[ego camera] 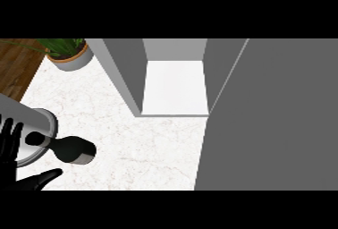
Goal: Pick up the wine, place it into the cabinet and close the cabinet
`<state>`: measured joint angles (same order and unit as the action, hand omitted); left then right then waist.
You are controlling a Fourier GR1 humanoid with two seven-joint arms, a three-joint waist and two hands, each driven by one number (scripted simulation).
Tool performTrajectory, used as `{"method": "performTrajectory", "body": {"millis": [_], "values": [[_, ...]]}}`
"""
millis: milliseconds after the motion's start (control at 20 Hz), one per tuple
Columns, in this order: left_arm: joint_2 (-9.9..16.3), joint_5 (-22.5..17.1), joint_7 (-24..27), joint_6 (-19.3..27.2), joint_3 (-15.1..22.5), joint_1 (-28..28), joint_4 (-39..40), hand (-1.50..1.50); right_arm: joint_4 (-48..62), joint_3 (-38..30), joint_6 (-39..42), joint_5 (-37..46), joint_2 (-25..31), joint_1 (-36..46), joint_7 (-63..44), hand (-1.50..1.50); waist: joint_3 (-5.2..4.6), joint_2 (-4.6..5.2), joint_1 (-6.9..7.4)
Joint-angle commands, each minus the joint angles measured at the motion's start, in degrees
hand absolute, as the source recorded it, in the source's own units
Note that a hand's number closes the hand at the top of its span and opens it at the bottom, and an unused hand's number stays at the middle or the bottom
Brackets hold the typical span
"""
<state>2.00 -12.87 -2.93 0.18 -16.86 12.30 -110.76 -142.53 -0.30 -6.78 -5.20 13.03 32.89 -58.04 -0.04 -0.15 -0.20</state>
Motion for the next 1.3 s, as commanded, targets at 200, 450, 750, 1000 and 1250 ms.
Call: {"method": "performTrajectory", "body": {"millis": [200,450,750,1000,1250], "values": [[0.5,-1.01,9.84,-4.69,-2.3,1.03,11.36,-1.5,-8.48,-1.17,-2.45,-3.5,0.86,1.01,-8.26,-1.5,-0.03,-0.1,-0.19],[-1.05,1.28,12.08,-4.06,-0.67,1.46,13.87,-1.5,-11.54,2.84,-3.0,-0.9,-0.35,-1.07,-8.39,-1.5,0.0,-0.14,-0.25],[-0.98,0.97,20.16,-7.62,-1.74,0.93,24.61,-1.5,-5.68,2.15,-2.92,-1.29,0.17,2.91,-6.49,-1.5,-0.02,-0.03,0.07],[1.22,0.8,23.93,-8.87,-3.82,-2.51,34.08,-1.5,-9.06,-1.29,-2.82,-4.7,1.42,1.92,-8.81,-1.5,0.0,-0.06,-0.36],[1.95,1.48,27.45,-8.33,-4.46,-8.13,43.5,-1.5,-5.96,-2.28,-1.64,-6.07,1.85,2.51,-5.91,-1.5,0.01,0.06,-0.31]]}}
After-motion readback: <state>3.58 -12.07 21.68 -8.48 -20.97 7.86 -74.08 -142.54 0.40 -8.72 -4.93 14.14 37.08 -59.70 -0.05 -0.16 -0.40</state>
